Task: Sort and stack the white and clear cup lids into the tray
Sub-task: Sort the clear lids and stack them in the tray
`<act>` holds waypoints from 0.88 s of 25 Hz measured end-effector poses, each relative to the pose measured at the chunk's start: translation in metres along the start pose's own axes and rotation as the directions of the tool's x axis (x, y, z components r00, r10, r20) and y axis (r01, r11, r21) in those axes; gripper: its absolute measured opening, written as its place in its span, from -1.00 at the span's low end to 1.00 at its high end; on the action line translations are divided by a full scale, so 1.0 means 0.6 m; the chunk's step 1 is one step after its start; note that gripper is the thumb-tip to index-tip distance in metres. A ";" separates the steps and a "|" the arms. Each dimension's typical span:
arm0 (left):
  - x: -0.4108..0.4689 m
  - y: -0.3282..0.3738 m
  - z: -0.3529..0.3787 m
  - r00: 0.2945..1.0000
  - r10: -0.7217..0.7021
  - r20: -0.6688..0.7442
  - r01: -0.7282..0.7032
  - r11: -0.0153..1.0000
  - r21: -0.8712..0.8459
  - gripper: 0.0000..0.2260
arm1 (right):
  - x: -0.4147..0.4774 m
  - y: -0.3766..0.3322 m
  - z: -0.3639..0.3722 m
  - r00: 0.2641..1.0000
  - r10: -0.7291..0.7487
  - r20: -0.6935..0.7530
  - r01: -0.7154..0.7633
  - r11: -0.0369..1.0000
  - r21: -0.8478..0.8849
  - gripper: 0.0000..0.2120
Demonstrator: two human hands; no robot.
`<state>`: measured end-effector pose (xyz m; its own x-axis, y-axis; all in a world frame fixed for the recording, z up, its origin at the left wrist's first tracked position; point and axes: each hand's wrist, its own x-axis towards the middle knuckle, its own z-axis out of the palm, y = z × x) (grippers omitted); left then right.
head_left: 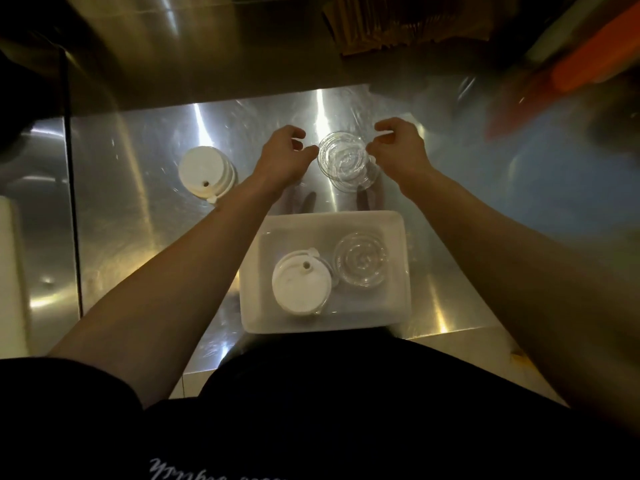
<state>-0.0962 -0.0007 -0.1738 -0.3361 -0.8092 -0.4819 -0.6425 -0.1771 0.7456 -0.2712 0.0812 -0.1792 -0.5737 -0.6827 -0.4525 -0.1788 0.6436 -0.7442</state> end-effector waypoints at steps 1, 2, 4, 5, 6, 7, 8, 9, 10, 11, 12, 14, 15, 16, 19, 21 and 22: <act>0.007 0.003 0.006 1.000 -0.007 0.012 0.007 1.000 0.006 -0.57 | 0.003 0.006 -0.003 1.000 0.016 -0.005 -0.016 1.000 -0.009 -0.59; 0.013 0.005 0.011 1.000 -0.013 0.021 0.013 1.000 0.010 -0.56 | 0.006 0.013 -0.004 0.999 0.031 -0.006 -0.031 0.999 -0.016 -0.60; 0.022 0.009 0.024 0.999 -0.020 0.041 0.020 1.000 0.017 -0.54 | 0.009 0.026 -0.004 0.998 0.064 -0.003 -0.064 0.998 -0.016 -0.61; 0.028 0.010 0.029 0.998 -0.025 0.054 0.024 1.000 0.019 -0.53 | 0.011 0.031 -0.002 0.997 0.075 0.001 -0.075 0.997 -0.015 -0.61; 0.034 0.011 0.036 0.997 -0.031 0.068 0.030 0.999 0.020 -0.51 | 0.013 0.035 0.000 0.996 0.086 0.002 -0.086 0.996 -0.015 -0.61; 0.038 0.011 0.041 0.996 -0.035 0.078 0.033 0.999 0.023 -0.50 | 0.012 0.038 0.003 0.996 0.091 0.004 -0.091 0.996 -0.016 -0.61; 0.041 0.009 0.045 0.996 -0.033 0.086 0.031 0.999 0.029 -0.48 | 0.012 0.041 0.006 0.996 0.094 0.007 -0.094 0.995 -0.015 -0.60; 0.045 0.007 0.049 0.995 -0.034 0.092 0.030 0.999 0.038 -0.47 | 0.014 0.043 0.009 0.995 0.099 0.011 -0.099 0.995 -0.011 -0.60; 0.049 0.005 0.051 0.995 -0.033 0.099 0.028 0.998 0.048 -0.46 | 0.013 0.043 0.012 0.995 0.104 0.009 -0.104 0.995 -0.006 -0.60; 0.053 0.004 0.053 0.993 -0.035 0.109 0.029 0.998 0.058 -0.45 | 0.013 0.043 0.015 0.994 0.108 0.006 -0.108 0.994 -0.001 -0.61; 0.056 0.002 0.055 0.992 -0.041 0.118 0.033 0.997 0.065 -0.43 | 0.013 0.044 0.018 0.994 0.109 0.001 -0.109 0.994 -0.002 -0.62; 0.060 0.000 0.057 0.992 -0.045 0.119 0.037 0.997 0.071 -0.42 | 0.010 0.045 0.022 0.996 0.086 -0.014 -0.086 0.996 -0.017 -0.63; 0.061 0.000 0.058 0.992 -0.044 0.115 0.036 0.997 0.071 -0.42 | 0.008 0.046 0.024 0.997 0.069 -0.021 -0.070 0.997 -0.026 -0.63; 0.062 0.000 0.059 0.993 -0.042 0.107 0.035 0.997 0.071 -0.43 | 0.006 0.048 0.025 0.998 0.053 -0.029 -0.054 0.998 -0.034 -0.63; 0.060 -0.005 0.060 0.996 -0.033 0.084 0.026 0.996 0.082 -0.44 | 0.003 0.054 0.027 0.997 0.008 -0.076 -0.012 0.998 -0.060 -0.61; 0.058 -0.007 0.061 0.998 -0.006 0.070 -0.002 0.994 0.105 -0.46 | 0.004 0.055 0.027 0.996 0.004 -0.090 -0.011 0.997 -0.075 -0.58; 0.058 -0.008 0.061 0.998 0.014 0.060 -0.021 0.992 0.123 -0.48 | 0.006 0.055 0.028 0.996 0.017 -0.082 -0.023 0.997 -0.076 -0.56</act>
<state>-0.1300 -0.0073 -0.2109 -0.3861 -0.7763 -0.4982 -0.7147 -0.0897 0.6937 -0.2656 0.0944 -0.2137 -0.6403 -0.6410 -0.4233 -0.2257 0.6837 -0.6940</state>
